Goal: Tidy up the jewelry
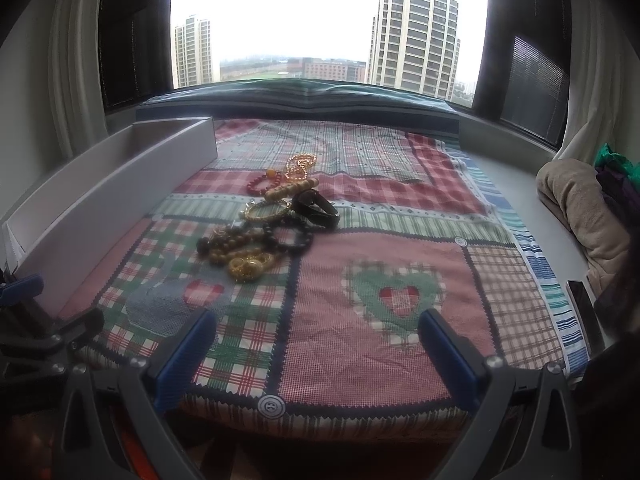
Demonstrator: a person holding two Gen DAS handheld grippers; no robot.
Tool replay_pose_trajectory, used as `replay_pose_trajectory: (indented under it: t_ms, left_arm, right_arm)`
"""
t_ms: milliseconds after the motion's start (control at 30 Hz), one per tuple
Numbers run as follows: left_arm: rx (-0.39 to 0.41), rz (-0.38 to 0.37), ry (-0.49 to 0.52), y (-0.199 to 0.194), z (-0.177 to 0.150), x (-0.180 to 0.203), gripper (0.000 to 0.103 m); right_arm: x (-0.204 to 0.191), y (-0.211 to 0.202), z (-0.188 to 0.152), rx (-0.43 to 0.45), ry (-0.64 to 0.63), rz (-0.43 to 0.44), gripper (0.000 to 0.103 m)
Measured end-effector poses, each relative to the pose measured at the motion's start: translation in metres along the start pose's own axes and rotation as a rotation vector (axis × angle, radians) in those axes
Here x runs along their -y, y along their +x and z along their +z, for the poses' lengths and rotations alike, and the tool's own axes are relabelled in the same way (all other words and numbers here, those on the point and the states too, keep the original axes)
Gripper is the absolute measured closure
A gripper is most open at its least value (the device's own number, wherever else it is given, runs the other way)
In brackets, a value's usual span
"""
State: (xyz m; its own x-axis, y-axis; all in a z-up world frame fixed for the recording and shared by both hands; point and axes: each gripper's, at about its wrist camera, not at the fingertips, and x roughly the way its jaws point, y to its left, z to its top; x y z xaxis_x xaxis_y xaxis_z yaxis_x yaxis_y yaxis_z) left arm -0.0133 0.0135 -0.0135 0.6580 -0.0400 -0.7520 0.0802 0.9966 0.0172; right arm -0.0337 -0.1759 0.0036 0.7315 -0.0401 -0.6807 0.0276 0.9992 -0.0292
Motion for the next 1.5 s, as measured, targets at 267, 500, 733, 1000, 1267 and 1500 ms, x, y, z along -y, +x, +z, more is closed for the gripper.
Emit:
replay_pose_trajectory:
  t_ms: [267,500,733,1000,1267,1500]
  left_arm:
    - [-0.025,-0.008,-0.002,0.007,-0.001,0.0,0.0]
    - [-0.032,-0.006,0.004,0.01,0.0,0.002,0.0]
    - [-0.047,-0.007,0.004,0.014,0.0,0.004,0.0]
    - [-0.057,-0.011,0.007,0.015,-0.001,0.005,0.0]
    - [-0.063,-0.022,-0.01,0.016,-0.002,0.001,0.0]
    - [-0.072,-0.022,0.001,0.02,-0.001,0.002,0.0]
  right_arm:
    - [0.002,0.005,-0.001,-0.025,0.007,-0.021,0.0]
    - [0.002,0.008,0.0,-0.024,0.007,-0.015,0.0]
    - [0.001,0.01,-0.002,-0.032,0.006,-0.015,0.0]
    - [0.002,0.01,-0.002,-0.033,0.011,-0.017,0.0]
    - [0.003,0.008,-0.003,-0.031,0.012,-0.006,0.0]
    - [-0.003,0.009,-0.002,-0.028,-0.01,0.037,0.0]
